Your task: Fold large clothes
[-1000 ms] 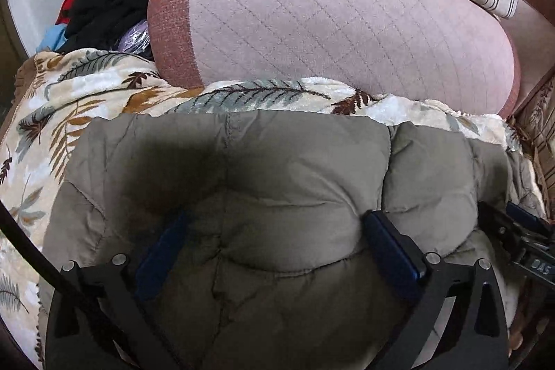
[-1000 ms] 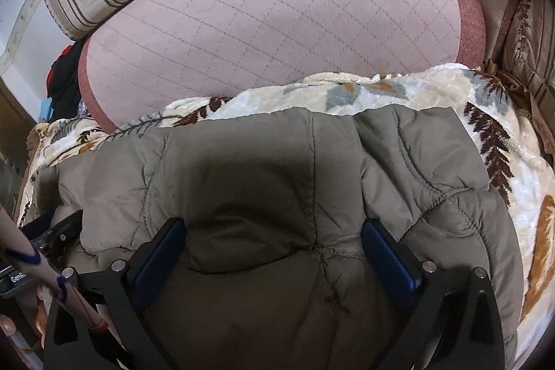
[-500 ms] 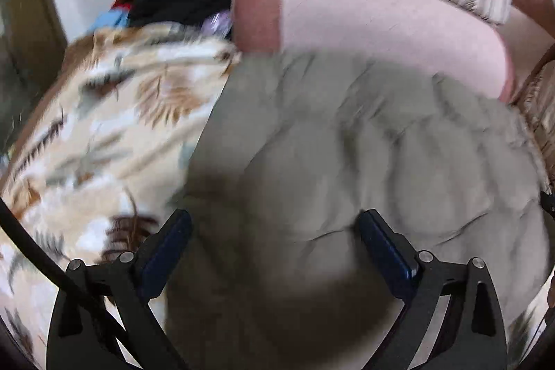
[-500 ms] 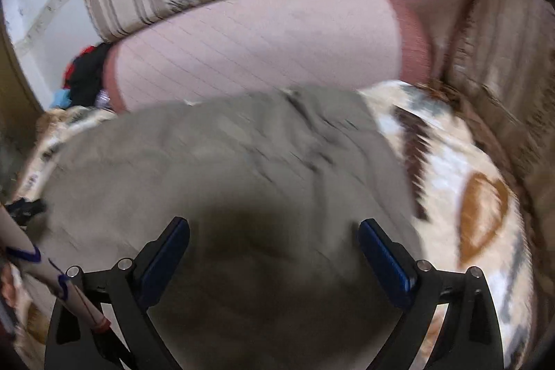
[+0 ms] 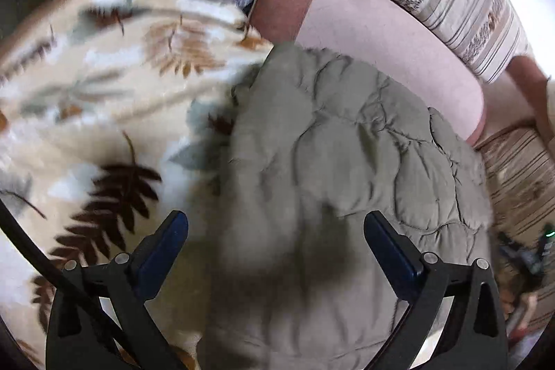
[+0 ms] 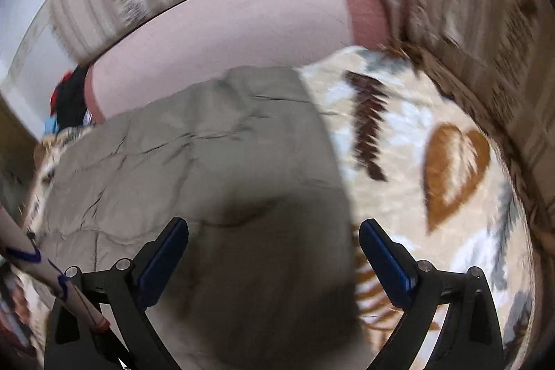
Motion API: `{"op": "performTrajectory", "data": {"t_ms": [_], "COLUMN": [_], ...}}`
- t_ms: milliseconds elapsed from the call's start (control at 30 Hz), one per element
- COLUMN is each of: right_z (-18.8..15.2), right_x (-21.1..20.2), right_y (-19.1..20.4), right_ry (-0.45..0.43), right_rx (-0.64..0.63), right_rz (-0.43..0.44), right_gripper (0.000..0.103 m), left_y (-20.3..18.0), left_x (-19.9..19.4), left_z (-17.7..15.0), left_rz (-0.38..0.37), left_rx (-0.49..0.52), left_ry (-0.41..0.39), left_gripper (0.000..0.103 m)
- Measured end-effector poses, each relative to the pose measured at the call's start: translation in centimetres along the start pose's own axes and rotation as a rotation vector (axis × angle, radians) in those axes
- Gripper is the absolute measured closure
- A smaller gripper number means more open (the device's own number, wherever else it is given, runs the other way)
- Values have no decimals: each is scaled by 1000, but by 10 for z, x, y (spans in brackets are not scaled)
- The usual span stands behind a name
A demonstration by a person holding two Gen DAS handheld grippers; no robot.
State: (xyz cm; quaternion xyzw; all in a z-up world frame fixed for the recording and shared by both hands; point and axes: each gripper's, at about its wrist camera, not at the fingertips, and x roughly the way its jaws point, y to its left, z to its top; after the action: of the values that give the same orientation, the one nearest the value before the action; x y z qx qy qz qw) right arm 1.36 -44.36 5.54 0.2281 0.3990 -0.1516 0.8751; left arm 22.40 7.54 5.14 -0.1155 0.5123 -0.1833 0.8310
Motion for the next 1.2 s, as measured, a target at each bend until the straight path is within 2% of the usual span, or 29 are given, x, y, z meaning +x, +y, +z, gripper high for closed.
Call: {"op": "performTrajectory", "data": {"t_ms": [67,167,233,300,333,367,400,433,500,567,600,667,700,733,800,900,1000,1067,1133,1200], "right_z": [0,-5,-7,-2,-1,2,7,13,28,41,46,46,42,35,22,17,28,35,41,43], "right_x": [13,54,80,99,102,104,104,98,77,63,61,69,79,89,101,101,71,34,2,-16], "right_y": [-22,-45,-51,-47,-43,-37,-32,-28,-17,-14,-13,-13,-13,-16,-30,-39,-28,-14,6,28], "right_ry": [58,219,285,302,299,301,309,298,242,185,159,159,178,197,195,191,136,22,-87,-130], "right_rx": [49,136,215,256,252,251,260,247,189,180,175,173,166,168,239,325,243,135,36,-39], "right_rz": [32,199,338,419,431,444,470,476,488,506,497,462,423,395,403,402,250,82,-49,-49], "right_gripper": [1,1,1,0,1,9,24,29,46,49,49,49,47,42,24,18,18,18,18,18], "left_y": [10,11,7,1,-2,-6,-14,-19,-27,-29,-29,-28,-26,-23,-19,-24,-32,-31,-28,-31], "left_x": [18,55,70,72,70,66,57,51,41,41,48,71,79,83,83,71,33,9,-12,-16], "left_z": [-1,-5,-4,-1,1,3,7,11,24,39,43,41,36,34,30,30,28,24,24,24], "left_rz": [-110,-295,-315,-318,-335,-346,-346,-346,-347,-330,-304,-231,-211,-208,-213,-169,-159,-148,-119,-83], "left_rx": [2,-10,-21,-35,-38,-28,4,27,48,53,56,52,44,30,1,2,39,43,39,32], "left_ry": [83,218,226,224,219,212,194,181,151,126,128,171,182,180,170,164,97,52,0,-26], "left_gripper": [2,1,0,0,6,12,19,27,31,32,32,29,20,16,14,14,14,14,14,14]}}
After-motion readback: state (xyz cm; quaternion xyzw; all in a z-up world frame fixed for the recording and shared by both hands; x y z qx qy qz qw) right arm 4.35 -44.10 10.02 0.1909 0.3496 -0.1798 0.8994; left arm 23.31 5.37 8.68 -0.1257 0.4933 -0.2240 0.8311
